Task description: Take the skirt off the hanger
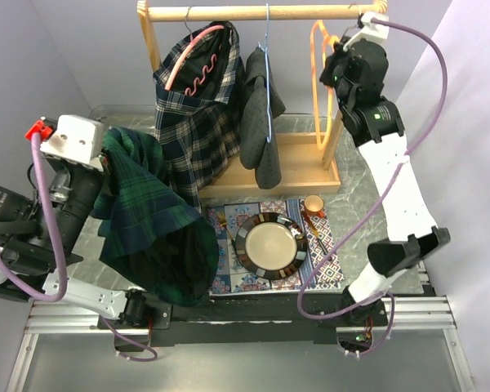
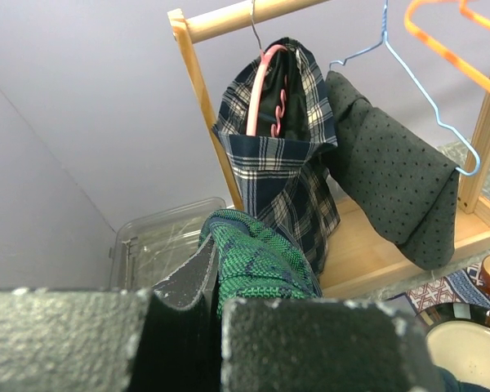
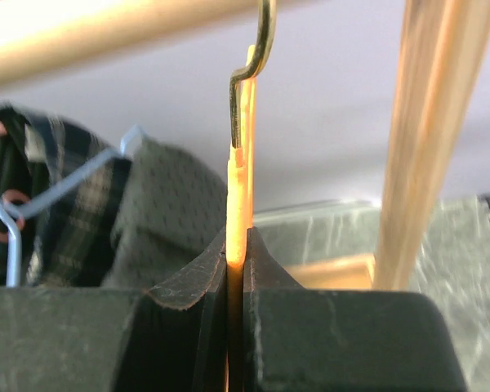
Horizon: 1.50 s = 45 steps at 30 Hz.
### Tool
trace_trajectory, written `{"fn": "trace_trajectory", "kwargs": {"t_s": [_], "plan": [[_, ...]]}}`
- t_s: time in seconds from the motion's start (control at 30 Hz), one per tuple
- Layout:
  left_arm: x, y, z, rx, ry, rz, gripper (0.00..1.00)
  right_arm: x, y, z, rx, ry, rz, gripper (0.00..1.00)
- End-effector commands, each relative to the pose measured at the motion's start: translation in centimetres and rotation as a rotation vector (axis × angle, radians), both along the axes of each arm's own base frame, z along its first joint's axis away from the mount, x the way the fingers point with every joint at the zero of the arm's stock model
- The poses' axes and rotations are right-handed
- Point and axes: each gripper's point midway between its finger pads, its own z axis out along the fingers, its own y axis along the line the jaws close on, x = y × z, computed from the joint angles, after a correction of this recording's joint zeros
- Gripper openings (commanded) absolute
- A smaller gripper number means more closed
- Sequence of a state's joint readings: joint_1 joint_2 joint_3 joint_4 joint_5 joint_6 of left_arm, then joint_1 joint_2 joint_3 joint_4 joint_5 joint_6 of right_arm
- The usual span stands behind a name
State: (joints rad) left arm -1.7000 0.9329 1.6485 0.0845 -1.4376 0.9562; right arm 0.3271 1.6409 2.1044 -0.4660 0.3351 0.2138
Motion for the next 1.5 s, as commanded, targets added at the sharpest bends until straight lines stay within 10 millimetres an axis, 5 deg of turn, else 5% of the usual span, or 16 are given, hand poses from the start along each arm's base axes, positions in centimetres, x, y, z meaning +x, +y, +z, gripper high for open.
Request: {"fn": "trace_trajectory", "kwargs": {"t_s": [0.0, 0.37, 0.63, 0.7, 0.73, 0.83, 0.97, 1.0, 1.03, 1.1, 1.2, 1.43, 1.47], "plan": [[0.0, -0.2, 0.3, -0.063, -0.013, -0.031, 0.01, 0.4, -0.2, 6.3, 0.054, -0.199, -0.046, 0.00], [0.0, -0.1, -0.3, -0.036, -0.007, -0.019, 0.01, 7.1, 1.9, 1.2, 0.036, -0.112, -0.064, 0.00], [-0.1, -0.5, -0.4, -0.059, -0.011, -0.036, 0.01, 6.8, 3.2, -0.4, 0.050, -0.054, -0.009, 0.00], [-0.1, -0.6, -0.3, -0.059, -0.012, -0.041, 0.01, 5.8, 3.4, -0.3, 0.052, -0.042, 0.028, 0.23], [-0.1, -0.6, -0.2, -0.062, -0.014, -0.045, 0.01, 4.3, 3.1, 0.3, 0.057, -0.033, 0.040, 0.46], [-0.1, -0.7, 0.2, -0.071, -0.023, -0.057, 0.01, -0.2, 3.5, 0.9, 0.056, 0.024, 0.142, 0.77], [-0.2, -1.0, 0.9, -0.087, -0.047, -0.089, 0.01, -6.4, 3.9, -0.7, 0.086, 0.147, 0.257, 0.96], [-0.2, -1.0, 1.2, -0.102, -0.055, -0.103, 0.01, -9.3, 3.9, 0.6, 0.109, 0.120, 0.295, 0.99], [-0.2, -1.0, 1.5, -0.112, -0.062, -0.115, 0.01, -10.2, 4.8, -1.1, 0.109, 0.160, 0.343, 1.00], [-0.4, -1.4, 2.0, -0.128, -0.079, -0.142, 0.01, -13.5, 5.1, -0.1, 0.130, 0.133, 0.398, 1.00], [-0.7, -2.5, 2.5, -0.120, -0.089, -0.182, 0.01, -18.5, 8.2, 1.0, 0.102, 0.090, 0.629, 1.00], [-1.1, -4.2, 3.1, -0.122, -0.095, -0.225, 0.01, -32.4, 18.8, 5.3, 0.133, -0.095, 1.275, 1.00], [-1.1, -4.2, 3.3, -0.125, -0.102, -0.228, 0.01, -32.1, 19.3, 5.2, 0.123, -0.100, 1.243, 1.00]]}}
